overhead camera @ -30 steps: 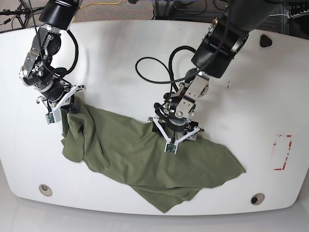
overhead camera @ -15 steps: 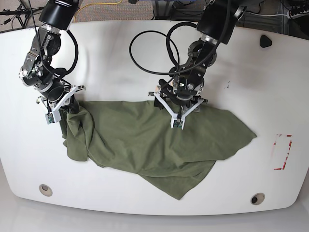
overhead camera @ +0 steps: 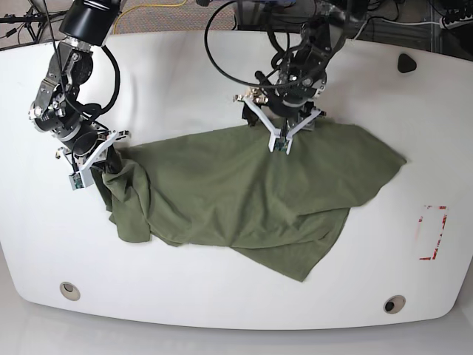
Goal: Fold the T-shirt properly
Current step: 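Pull the grasped fabric with the left gripper away from the right gripper, then hold the shirt spread between both grippers, adjusting the left gripper, then regrasp the shirt edge with the left gripper, then hold the shirt spread flat with both grippers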
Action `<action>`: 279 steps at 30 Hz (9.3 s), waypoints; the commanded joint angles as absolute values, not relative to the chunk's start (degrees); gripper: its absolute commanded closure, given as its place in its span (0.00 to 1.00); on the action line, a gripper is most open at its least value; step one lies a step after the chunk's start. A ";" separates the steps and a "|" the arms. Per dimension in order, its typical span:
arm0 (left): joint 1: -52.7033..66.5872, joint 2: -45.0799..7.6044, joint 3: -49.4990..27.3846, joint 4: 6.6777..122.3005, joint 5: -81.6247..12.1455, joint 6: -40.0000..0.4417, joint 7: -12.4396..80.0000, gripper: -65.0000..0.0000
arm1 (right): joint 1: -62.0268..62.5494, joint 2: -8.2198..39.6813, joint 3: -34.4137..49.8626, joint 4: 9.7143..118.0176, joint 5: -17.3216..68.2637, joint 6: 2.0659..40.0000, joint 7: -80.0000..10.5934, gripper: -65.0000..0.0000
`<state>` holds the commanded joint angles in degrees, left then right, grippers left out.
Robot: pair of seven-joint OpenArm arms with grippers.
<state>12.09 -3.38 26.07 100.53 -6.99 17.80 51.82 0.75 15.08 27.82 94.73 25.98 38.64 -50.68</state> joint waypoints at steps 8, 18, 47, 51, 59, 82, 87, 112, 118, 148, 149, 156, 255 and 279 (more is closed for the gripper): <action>11.30 -6.90 24.48 110.46 -6.99 17.80 44.62 0.37 | 0.84 14.73 27.65 94.73 25.98 38.64 -50.68 1.00; 5.23 -7.25 8.13 112.40 -7.08 5.85 42.07 0.36 | 0.92 14.64 27.56 94.73 25.98 38.64 -50.68 1.00; 1.71 -14.20 -32.22 85.32 -11.03 -33.54 42.15 0.18 | 0.84 14.55 27.56 94.55 25.98 38.64 -50.68 1.00; 4.44 -14.20 -31.78 85.05 -11.03 -33.80 42.15 0.18 | 0.84 14.55 27.56 94.55 25.98 38.55 -50.68 1.00; 8.92 -14.02 -28.79 85.05 -11.12 -33.89 42.15 0.18 | 0.84 14.55 27.56 94.64 26.15 38.46 -50.68 1.00; 7.16 -10.95 -26.59 84.79 -10.86 -40.00 49.10 0.94 | 0.92 14.46 27.65 94.64 26.24 38.37 -50.68 1.00; 7.52 -10.95 -25.54 85.14 -10.95 -40.00 49.01 0.97 | 0.84 14.46 27.65 94.64 26.24 38.37 -50.68 1.00; 5.05 -8.31 -24.13 100.97 -10.86 -33.54 49.10 1.00 | 1.36 10.86 27.74 105.19 25.80 38.20 -56.84 1.00; 0.75 -8.13 -23.96 106.07 -10.95 -33.54 49.19 1.00 | 3.38 13.32 28.09 105.19 25.80 38.20 -54.81 1.00; -1.63 -10.33 -33.01 92.97 -11.03 -33.89 58.68 0.31 | 2.07 16.13 28.09 104.48 26.15 38.64 -53.58 1.00; -1.63 -10.33 -33.19 92.44 -11.03 -33.89 58.59 0.31 | 1.98 16.13 28.09 104.48 26.15 38.64 -53.58 1.00; -1.98 -10.59 -33.19 86.37 -11.03 -33.89 56.92 0.32 | 1.71 16.13 28.00 104.48 26.15 38.73 -53.58 1.00; -14.37 -3.47 -29.05 98.33 -14.73 -37.32 67.91 1.00 | 11.91 14.73 27.74 97.98 25.80 38.20 -53.58 1.00; -13.93 -3.74 -28.97 98.42 -14.29 -36.97 70.29 1.00 | 10.77 15.87 27.65 98.42 26.15 38.20 -53.93 1.00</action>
<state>-13.93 -3.74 -28.97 98.42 -14.29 -36.97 70.29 10.77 15.87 27.65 98.42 26.15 38.20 -53.93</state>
